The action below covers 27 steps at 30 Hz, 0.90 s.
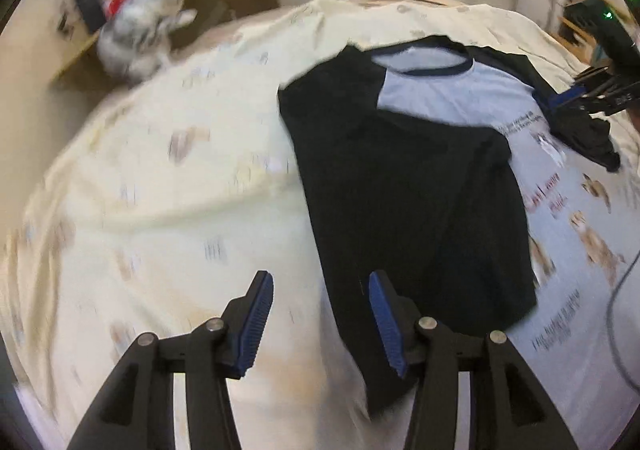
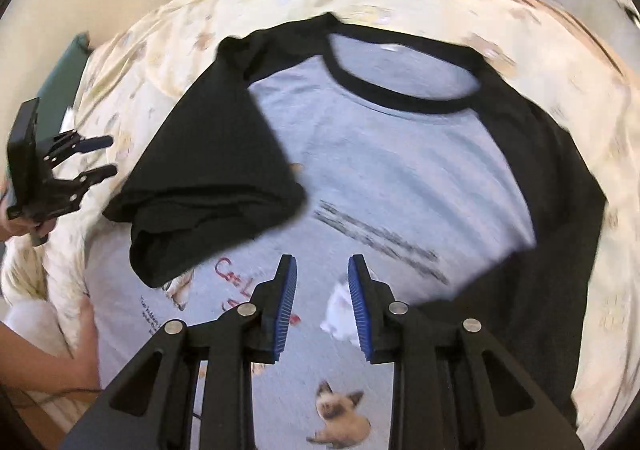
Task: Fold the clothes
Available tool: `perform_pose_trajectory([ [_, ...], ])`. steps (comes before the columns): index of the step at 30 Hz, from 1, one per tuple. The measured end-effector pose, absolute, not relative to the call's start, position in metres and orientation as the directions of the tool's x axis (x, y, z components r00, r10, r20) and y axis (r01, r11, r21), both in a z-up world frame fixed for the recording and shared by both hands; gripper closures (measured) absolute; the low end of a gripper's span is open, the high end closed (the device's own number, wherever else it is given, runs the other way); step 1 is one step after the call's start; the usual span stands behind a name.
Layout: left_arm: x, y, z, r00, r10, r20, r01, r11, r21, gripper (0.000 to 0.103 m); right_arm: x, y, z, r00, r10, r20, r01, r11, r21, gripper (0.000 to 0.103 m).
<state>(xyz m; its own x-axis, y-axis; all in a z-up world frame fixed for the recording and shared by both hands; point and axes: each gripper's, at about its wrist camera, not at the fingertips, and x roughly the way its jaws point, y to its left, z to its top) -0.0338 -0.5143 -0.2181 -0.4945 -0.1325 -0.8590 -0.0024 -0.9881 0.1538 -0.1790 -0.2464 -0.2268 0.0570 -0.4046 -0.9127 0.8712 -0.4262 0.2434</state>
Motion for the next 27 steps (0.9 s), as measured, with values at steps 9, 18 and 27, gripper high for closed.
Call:
perform_pose_trajectory([
  [9, -0.029, -0.542, -0.221, -0.468, -0.063, -0.882, 0.054, -0.998, 0.043, 0.05, -0.218, -0.371, -0.193, 0.246, -0.541, -0.804, 0.895, -0.192, 0.403, 0.072],
  [18, 0.06, -0.499, -0.253, -0.48, -0.15, -0.864, -0.039, -0.981, 0.192, 0.047, -0.197, -0.539, -0.238, 0.267, -0.413, -0.87, 0.928, -0.133, 0.348, 0.066],
  [27, 0.059, -0.456, -0.26, -0.582, -0.199, -0.788, -0.175, -0.916, 0.36, 0.042, -0.195, -0.555, -0.261, 0.255, -0.354, -0.9, 0.927, -0.174, 0.332, 0.066],
])
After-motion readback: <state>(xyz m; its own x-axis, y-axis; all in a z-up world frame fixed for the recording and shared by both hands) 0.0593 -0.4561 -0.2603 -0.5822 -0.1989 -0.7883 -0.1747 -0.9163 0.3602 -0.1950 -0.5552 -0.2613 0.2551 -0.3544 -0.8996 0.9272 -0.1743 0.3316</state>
